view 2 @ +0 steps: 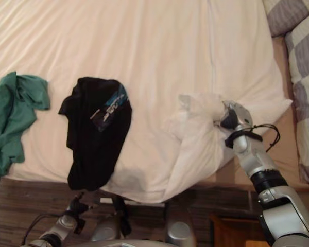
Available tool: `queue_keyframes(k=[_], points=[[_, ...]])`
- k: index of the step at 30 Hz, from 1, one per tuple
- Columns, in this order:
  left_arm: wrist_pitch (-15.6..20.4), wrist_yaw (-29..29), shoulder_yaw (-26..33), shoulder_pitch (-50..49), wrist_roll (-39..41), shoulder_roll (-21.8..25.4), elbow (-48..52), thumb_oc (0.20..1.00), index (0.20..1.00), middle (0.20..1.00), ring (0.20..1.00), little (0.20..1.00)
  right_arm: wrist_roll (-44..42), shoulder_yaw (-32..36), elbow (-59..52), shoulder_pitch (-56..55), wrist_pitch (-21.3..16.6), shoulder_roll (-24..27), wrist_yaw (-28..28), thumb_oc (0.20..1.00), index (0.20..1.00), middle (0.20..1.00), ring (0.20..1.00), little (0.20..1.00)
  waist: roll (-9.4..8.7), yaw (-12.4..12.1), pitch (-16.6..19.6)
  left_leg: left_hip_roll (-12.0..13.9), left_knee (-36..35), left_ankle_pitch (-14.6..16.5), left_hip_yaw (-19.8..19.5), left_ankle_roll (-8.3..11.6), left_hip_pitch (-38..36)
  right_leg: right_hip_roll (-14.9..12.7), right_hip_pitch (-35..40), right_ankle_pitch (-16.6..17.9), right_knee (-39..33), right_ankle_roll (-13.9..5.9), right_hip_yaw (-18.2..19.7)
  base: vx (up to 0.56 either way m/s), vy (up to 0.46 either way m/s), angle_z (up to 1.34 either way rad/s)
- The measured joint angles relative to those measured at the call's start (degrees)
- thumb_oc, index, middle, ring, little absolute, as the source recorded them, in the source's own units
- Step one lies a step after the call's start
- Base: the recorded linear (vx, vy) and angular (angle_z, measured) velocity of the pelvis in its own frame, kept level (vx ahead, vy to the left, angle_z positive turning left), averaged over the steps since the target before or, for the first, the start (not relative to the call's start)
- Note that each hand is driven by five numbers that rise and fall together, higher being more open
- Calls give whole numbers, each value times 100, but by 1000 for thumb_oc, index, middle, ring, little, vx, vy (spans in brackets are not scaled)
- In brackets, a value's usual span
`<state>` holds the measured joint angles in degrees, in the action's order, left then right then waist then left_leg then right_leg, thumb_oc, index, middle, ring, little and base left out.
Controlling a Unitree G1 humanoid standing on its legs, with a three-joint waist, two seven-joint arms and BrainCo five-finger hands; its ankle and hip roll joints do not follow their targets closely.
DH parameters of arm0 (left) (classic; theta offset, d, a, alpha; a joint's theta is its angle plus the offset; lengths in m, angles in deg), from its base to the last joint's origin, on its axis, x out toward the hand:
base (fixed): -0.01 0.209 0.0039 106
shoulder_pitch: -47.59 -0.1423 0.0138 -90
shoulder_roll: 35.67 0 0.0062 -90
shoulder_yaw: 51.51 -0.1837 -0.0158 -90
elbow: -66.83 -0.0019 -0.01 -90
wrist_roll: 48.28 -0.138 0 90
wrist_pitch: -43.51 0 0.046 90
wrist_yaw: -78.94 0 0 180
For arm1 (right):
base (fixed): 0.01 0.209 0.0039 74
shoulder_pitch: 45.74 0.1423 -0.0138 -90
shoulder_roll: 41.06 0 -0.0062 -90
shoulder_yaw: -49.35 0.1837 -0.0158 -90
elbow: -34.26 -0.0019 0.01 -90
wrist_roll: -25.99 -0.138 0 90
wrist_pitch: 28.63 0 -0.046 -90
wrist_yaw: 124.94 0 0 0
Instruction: Tidy up the quilt and then pick up the clothes from the bed and put them into the laundry hamper.
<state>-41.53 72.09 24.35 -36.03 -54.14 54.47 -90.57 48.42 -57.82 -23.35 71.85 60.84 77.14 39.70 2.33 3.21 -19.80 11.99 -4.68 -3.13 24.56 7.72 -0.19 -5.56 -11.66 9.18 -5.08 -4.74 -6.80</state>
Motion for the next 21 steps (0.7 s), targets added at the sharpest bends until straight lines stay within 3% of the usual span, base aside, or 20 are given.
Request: queue_keyframes(k=[7,8,9,14,21], points=[[0,62,64,8,-17,8,-2,1000,1000,1000,1000,1000,3,1001,-192,-1100,-235,183,-101,200,200,200,200,200,-65,60,-21,-15,0,21,-17,-19,-105,15,157,22,30,28,-44,10,-1,5],[2,67,69,8,-32,10,-2,1000,1000,1000,1000,1000,4,1157,-236,-1273,-245,211,-106,366,366,366,366,366,-76,82,-21,-18,0,33,-24,-17,-126,13,182,17,30,24,-46,36,11,5],[-2,85,105,5,-78,10,-4,1000,1000,1000,1000,1000,3,1374,-254,-1470,-262,212,-107,1000,1000,1000,1000,1000,-92,97,-18,-26,0,42,-21,-16,-154,5,206,8,30,14,-43,17,3,-6],[-8,199,307,-210,-158,17,-68,1000,1000,1000,1000,1000,-89,2579,89,-2582,-183,69,-420,1000,1000,1000,1000,1000,-220,272,16,-79,-1,167,191,-36,-479,-51,394,-86,0,-83,127,57,9,-20],[-135,207,451,-462,-148,71,-295,1000,1000,1000,1000,1000,-1398,3551,1094,-3244,139,-542,-826,1000,1000,1000,1000,1000,-366,626,454,-137,-1,304,527,-68,-730,-22,406,-97,-1,-85,464,65,38,-26]])
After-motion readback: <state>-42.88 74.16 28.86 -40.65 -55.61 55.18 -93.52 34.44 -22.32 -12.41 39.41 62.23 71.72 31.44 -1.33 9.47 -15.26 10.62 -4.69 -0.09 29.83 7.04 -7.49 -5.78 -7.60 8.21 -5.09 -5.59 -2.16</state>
